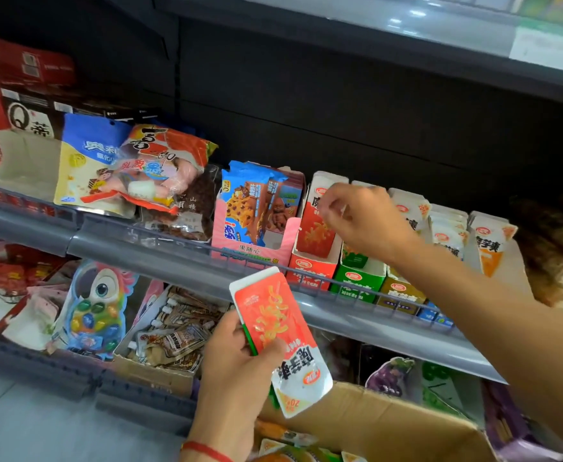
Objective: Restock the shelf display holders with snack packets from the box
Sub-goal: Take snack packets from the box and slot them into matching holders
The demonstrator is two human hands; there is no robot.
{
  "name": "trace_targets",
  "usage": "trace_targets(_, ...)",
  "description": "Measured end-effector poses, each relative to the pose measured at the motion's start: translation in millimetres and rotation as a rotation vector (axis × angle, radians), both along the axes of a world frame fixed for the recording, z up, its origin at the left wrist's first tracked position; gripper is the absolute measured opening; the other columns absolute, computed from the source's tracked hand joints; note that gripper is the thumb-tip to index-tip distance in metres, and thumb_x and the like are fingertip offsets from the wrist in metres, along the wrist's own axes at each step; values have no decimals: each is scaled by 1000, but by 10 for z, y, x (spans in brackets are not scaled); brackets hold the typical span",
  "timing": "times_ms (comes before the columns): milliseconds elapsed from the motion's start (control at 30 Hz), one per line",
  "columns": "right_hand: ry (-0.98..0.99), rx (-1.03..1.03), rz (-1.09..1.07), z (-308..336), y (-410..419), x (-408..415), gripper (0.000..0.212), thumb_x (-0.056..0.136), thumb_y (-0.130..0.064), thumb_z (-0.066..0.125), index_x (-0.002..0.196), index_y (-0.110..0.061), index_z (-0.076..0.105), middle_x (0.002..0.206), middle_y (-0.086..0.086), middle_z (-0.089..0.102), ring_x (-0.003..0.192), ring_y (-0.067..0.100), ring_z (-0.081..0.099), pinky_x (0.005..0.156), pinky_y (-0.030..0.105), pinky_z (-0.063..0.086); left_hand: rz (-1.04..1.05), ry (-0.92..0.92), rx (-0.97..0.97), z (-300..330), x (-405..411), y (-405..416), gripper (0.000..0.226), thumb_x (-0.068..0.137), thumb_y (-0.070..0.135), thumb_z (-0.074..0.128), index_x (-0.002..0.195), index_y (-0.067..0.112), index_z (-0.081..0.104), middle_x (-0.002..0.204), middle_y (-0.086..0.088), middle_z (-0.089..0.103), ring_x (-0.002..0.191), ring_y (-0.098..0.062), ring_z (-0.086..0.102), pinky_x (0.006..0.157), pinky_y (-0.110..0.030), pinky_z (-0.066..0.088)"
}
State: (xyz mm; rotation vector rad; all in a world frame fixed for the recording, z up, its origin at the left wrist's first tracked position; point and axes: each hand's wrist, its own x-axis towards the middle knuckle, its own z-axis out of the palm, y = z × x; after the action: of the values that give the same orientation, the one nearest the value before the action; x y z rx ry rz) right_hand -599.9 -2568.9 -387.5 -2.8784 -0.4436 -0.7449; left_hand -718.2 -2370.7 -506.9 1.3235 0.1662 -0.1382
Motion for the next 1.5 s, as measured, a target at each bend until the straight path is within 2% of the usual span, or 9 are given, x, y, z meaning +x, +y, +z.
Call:
trace_targets(67, 254, 124, 83, -200, 43, -498, 14, 96, -40, 65, 99, -27, 70, 89, -12, 71, 79, -1, 65, 70, 19, 51, 41, -7, -60, -12, -5, -13, 33, 83, -13, 72, 103, 12, 66, 90, -4, 79, 87, -22, 76, 81, -42, 59)
trace_targets(133, 531, 207, 77, -456, 54, -995, 30, 91, -55, 67, 108, -30, 67, 94, -15, 71, 83, -2, 65, 68, 14, 48, 61, -6, -95, -23, -19, -32, 33, 82, -13, 72, 106, 9, 67, 95, -10, 79, 91, -28, 75, 85, -45, 59)
trace_targets(267, 784, 443, 11, -881, 4, -1521, 31, 92, -46, 72, 114, -27, 62, 97, -3, 74, 81, 15, 70, 69, 30, 55, 37, -5, -110, -28, -99, -128, 34, 81, -7, 76, 111, 6, 67, 99, -11, 78, 94, -29, 75, 86, -49, 59)
trace_targets(367, 738, 690, -20, -921, -102, -1575, 15, 93, -21, 75, 106, -17, 68, 88, 9, 76, 71, 27, 72, 68, 43, 58, 58, 3, -88, -39, -175, -200, 30, 82, -1, 77, 109, 10, 69, 98, -7, 79, 93, -24, 76, 88, -47, 59)
trace_targets(633, 552, 1069, -58, -305, -369, -1415, 9, 90, -13, 73, 94, -4, 73, 92, 11, 78, 75, 16, 69, 62, 23, 55, 91, 68, -139, 35, -178, -184, 13, 91, 6, 69, 103, 10, 72, 93, -8, 79, 86, -24, 76, 88, -47, 58)
trace_targets(767, 246, 819, -56, 260, -441, -1074, 8, 93, -20, 72, 89, -13, 75, 80, -4, 76, 64, 1, 69, 56, 17, 54, 81, 100, -88, 39, -152, -180, 14, 93, 2, 66, 102, 11, 72, 93, -8, 79, 89, -27, 76, 90, -51, 58)
trace_targets(967, -51, 265, -131, 753, -386, -359, 11, 95, -29, 71, 100, -20, 76, 91, -6, 75, 88, 9, 70, 89, 36, 58, 33, 102, -54, 72, -126, -176, 16, 93, 0, 65, 100, 12, 72, 88, -5, 79, 81, -21, 77, 86, -45, 60)
trace_targets(1100, -77, 186, -155, 794, -266, 11, 13, 94, -33, 70, 104, -27, 76, 95, -6, 74, 94, 15, 69, 89, 46, 58, 17, 103, -53, 72, -97, -159, 17, 93, -2, 64, 96, 12, 72, 84, -3, 79, 74, -17, 76, 77, -37, 60)
trace_targets(1500, 115, -95, -160, 378, 20, 476, 20, 96, -33, 68, 115, -27, 71, 107, -1, 74, 100, 23, 68, 87, 46, 57, 13, 95, -55, 110, -34, -61, 18, 91, -1, 66, 93, 16, 73, 81, 1, 78, 74, -15, 75, 78, -38, 59)
